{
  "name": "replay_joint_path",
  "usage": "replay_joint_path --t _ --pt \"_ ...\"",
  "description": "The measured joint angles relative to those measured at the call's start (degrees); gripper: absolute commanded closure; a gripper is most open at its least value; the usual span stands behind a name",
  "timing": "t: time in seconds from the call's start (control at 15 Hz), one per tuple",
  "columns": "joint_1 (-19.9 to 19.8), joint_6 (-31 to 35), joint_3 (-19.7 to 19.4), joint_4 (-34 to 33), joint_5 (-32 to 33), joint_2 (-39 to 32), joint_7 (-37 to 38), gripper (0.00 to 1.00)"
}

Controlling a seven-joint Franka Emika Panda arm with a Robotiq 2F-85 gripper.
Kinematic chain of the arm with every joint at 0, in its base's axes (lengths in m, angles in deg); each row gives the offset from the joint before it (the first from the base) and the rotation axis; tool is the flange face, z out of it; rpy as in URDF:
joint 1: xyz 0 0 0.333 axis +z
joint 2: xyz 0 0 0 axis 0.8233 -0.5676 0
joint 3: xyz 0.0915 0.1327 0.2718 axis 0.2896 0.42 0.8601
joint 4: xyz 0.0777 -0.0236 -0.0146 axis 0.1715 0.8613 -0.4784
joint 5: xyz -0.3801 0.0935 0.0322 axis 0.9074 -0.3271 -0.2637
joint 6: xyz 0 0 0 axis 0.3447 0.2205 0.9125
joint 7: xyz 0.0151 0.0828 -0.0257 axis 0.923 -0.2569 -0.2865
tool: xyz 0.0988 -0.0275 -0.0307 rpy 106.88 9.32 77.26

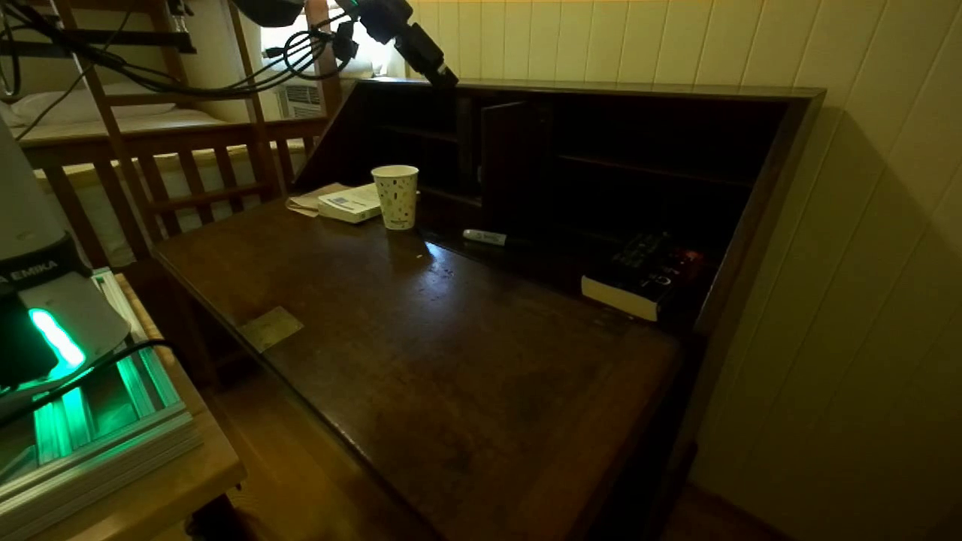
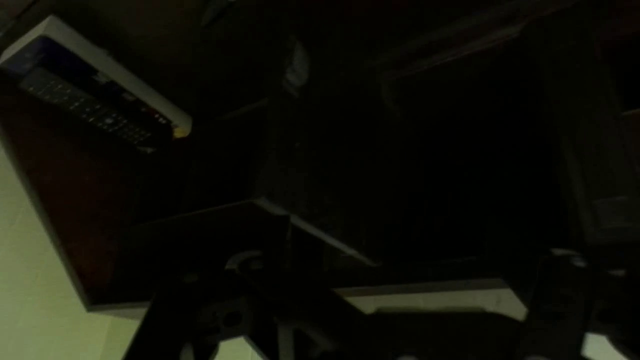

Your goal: Remove the marker from the cup, then put the cup in the cabinet and close the cabinet door

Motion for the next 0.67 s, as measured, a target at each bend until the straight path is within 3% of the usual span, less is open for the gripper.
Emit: replay_joint_path --t 0.2,0.33,0.67 --pt "1.3 8.0 -2.5 4.8 -12.4 -0.1 -10.6 0.00" --pt "5.0 11.1 -5.6 9.0 -21.2 -0.3 -18.1 0.00" --pt "18.4 6.6 -13.9 15.0 -42.8 0.8 -36.4 0.00"
